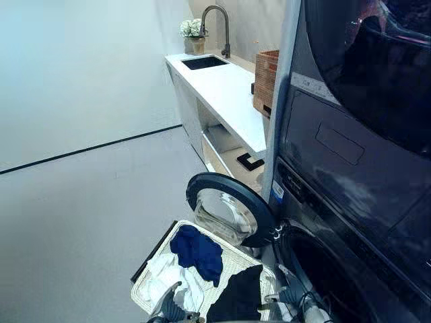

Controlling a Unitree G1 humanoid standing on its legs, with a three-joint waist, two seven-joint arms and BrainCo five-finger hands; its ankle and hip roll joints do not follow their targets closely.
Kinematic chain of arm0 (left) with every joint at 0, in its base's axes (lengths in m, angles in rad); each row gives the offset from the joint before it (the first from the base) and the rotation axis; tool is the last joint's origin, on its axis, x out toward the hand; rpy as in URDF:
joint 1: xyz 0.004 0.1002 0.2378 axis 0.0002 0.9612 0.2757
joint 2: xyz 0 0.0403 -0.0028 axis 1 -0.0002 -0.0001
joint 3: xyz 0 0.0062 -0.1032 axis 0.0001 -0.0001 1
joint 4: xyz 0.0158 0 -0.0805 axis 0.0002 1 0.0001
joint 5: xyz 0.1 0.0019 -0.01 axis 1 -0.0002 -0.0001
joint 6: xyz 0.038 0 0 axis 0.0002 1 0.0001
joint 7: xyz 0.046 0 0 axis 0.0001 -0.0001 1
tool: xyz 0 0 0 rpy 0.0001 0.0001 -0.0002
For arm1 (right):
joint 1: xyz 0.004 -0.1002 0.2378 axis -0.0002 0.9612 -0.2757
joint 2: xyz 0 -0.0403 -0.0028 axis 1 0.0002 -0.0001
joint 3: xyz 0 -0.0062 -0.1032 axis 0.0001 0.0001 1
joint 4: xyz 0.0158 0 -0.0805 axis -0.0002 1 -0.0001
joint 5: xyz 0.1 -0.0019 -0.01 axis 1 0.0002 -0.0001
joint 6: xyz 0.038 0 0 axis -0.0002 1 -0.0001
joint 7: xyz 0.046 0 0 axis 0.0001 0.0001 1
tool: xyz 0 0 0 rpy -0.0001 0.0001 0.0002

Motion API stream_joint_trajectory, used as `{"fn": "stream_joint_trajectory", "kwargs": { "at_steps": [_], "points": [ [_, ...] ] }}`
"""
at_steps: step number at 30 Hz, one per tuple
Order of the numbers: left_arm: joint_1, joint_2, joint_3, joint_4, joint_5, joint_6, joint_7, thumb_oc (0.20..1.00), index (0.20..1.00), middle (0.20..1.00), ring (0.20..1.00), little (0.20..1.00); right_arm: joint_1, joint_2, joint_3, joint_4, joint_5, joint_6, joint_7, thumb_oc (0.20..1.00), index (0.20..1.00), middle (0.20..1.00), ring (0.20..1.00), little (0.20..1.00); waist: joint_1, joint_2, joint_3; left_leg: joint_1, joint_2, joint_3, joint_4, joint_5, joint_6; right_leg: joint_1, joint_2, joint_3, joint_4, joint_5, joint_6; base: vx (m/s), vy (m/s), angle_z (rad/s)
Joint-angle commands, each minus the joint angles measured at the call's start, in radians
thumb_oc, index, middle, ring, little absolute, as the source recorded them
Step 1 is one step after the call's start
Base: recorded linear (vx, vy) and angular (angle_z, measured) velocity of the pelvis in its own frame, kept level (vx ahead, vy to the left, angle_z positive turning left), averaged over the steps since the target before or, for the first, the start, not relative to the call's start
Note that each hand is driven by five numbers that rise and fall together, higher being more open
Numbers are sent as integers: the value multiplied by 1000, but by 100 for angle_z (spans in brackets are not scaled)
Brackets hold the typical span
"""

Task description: Put the clothes into the washing machine.

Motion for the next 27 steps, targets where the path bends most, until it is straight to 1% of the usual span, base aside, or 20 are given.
{"fn": "stream_joint_trajectory", "kwargs": {
  "at_steps": [1,2,4,8,9,10,11,12,13,14,17,20,21,22,24,25,26,27],
  "points": [
    [-109,20,-8,59,68,-30,75,1000,1000,1000,1000,1000,-103,35,19,34,21,-44,-22,1000,1000,1000,1000,1000,26,-82,34,-13,-43,-27,-1,-1,24,57,-24,31,17,-53,24,117,-409,87],
    [-109,20,-8,59,68,-30,75,1000,1000,1000,1000,1000,-103,35,19,34,21,-44,-22,1000,1000,1000,1000,1000,26,-82,34,-13,-43,-27,-1,-1,24,57,-24,31,17,-53,24,-8,-3,4],
    [-115,23,7,54,25,-63,96,1000,1000,1000,1000,1000,-99,34,11,38,37,-36,-21,1000,1000,1000,1000,1000,26,-82,38,-16,-44,-30,-1,0,24,54,-26,30,16,-51,24,-9,2,5],
    [-118,27,12,50,61,-64,144,1000,1000,1000,1000,1000,-96,30,5,42,59,-32,-20,1000,1000,1000,1000,1000,29,-82,44,-23,-45,-35,-1,3,23,49,-26,31,15,-49,23,-11,-1,6],
    [-117,31,13,50,81,-69,183,1000,1000,1000,1000,1000,-95,28,3,41,67,-30,-22,1000,1000,1000,1000,1000,29,-83,48,-26,-45,-35,-1,4,23,46,-25,30,15,-47,23,-6,-3,7],
    [-117,32,13,50,85,-69,189,1000,1000,1000,1000,1000,-95,28,3,41,69,-30,-22,1000,1000,1000,1000,1000,29,-83,49,-26,-45,-34,-1,4,23,46,-25,30,15,-47,23,-6,-4,7],
    [-118,32,15,53,104,-67,217,1000,1000,1000,1000,1000,-94,26,1,42,74,-32,-23,1000,1000,1000,1000,1000,29,-84,51,-29,-44,-33,-1,5,23,43,-25,29,13,-45,23,0,-4,6],
    [-120,35,17,57,131,-64,266,1000,1000,1000,1000,1000,-92,26,-2,44,87,-33,-23,1000,1000,1000,1000,1000,27,-84,54,-33,-45,-34,-1,6,22,40,-24,30,10,-41,23,2,-3,4],
    [-120,35,17,57,139,-63,277,1000,1000,1000,1000,1000,-92,26,-3,43,91,-32,-23,1000,1000,1000,1000,1000,26,-84,55,-34,-45,-34,-1,6,21,39,-23,30,9,-41,23,13,-4,4],
    [-119,40,23,59,180,-62,336,1000,1000,1000,1000,1000,-86,24,-8,47,97,-43,-24,1000,1000,1000,1000,1000,24,-85,60,-41,-44,-31,-1,9,18,32,-21,31,5,-36,23,0,0,0],
    [-121,42,22,60,202,-47,375,1000,1000,1000,1000,1000,-85,22,-9,46,107,-48,-23,1000,1000,1000,1000,1000,21,-85,67,-51,-42,-26,-1,15,14,22,-21,32,5,-32,24,0,0,0],
    [-139,43,20,59,200,-8,426,1000,1000,1000,1000,1000,-98,15,-7,36,128,-53,-23,1000,1000,1000,1000,1000,15,-80,87,-84,-35,-18,-1,31,5,-8,-19,34,5,-24,22,-56,27,-1],
    [-156,45,21,60,192,13,437,1000,1000,1000,1000,1000,-112,10,-9,30,133,-55,-22,1000,1000,1000,1000,1000,11,-77,104,-100,-32,-12,-1,37,4,-23,-15,32,14,-29,18,-91,45,-2],
    [-168,46,25,62,187,21,450,1000,1000,1000,1000,1000,-122,7,-10,28,139,-56,-21,1000,1000,1000,1000,1000,9,-76,115,-106,-33,-7,-1,41,6,-40,-13,32,36,-36,15,-156,67,-3],
    [-210,50,28,55,168,34,486,1000,1000,1000,1000,1000,-161,-1,-9,15,163,-63,-23,1000,1000,1000,1000,1000,6,-74,157,-145,-32,4,25,51,8,-102,-16,36,115,-63,9,-226,58,-3],
    [-251,55,25,50,155,47,510,1000,1000,1000,1000,1000,-196,-8,-9,-1,185,-68,-25,1000,1000,1000,1000,1000,5,-75,192,-199,-28,4,77,47,5,-155,-17,39,174,-83,3,-256,28,-6],
    [-266,57,24,49,150,52,516,1000,1000,1000,1000,1000,-209,-10,-9,-5,193,-70,-27,1000,1000,1000,1000,1000,5,-75,204,-220,-26,3,96,46,3,-175,-17,40,192,-89,1,-386,11,-12],
    [-324,59,13,46,128,80,534,1000,1000,1000,1000,1000,-261,-16,-4,-15,218,-71,-38,1000,1000,1000,1000,1000,3,-75,248,-297,-20,-6,155,46,-11,-248,-15,44,255,-108,-6,-366,-4,-10]
  ]
}}
